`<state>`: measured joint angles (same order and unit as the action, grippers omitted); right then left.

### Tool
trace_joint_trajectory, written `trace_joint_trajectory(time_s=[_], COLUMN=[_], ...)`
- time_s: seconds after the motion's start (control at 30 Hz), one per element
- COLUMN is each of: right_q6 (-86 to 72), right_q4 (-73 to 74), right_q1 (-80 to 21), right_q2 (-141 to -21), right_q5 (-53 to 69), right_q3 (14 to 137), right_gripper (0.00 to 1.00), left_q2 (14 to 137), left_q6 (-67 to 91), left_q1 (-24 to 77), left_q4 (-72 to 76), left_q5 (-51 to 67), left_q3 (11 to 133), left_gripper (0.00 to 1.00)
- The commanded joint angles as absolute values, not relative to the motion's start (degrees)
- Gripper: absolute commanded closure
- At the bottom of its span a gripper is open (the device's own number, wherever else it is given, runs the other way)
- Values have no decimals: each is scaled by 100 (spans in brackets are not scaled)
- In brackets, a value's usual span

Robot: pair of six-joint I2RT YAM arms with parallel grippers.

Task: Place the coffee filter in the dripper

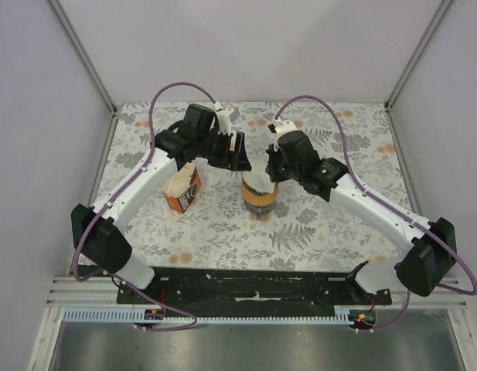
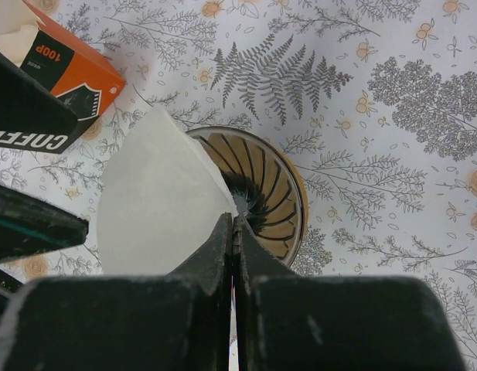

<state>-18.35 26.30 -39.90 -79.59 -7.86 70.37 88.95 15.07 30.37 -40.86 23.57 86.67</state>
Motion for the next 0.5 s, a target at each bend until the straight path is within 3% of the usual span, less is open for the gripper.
trace_joint_trajectory(time_s=[0.0, 0.1, 0.33, 0.47], right_q6=[-1969, -1925, -1863, -1863], right_q4=[2268, 2259, 2224, 2233], right_q1=[-3981, -3981, -3955, -3902], right_q2=[-8051, -8095, -8095, -8077], right_q5=[-694, -756, -844, -861], right_q3=[6926, 6917, 6820, 6785], right_gripper=[100, 100, 100, 100], left_q2=[9087, 9228, 9360, 9343], left_q6=[1916, 1951, 1758, 1591], left_q1=[3041, 3050, 3076, 3076], left_q4=[-3489, -3481, -3437, -3436], left_q5=[2444, 2329, 2057, 1847], left_q3=[8526, 8403, 8183, 8156], left_gripper=[31, 46, 55, 68])
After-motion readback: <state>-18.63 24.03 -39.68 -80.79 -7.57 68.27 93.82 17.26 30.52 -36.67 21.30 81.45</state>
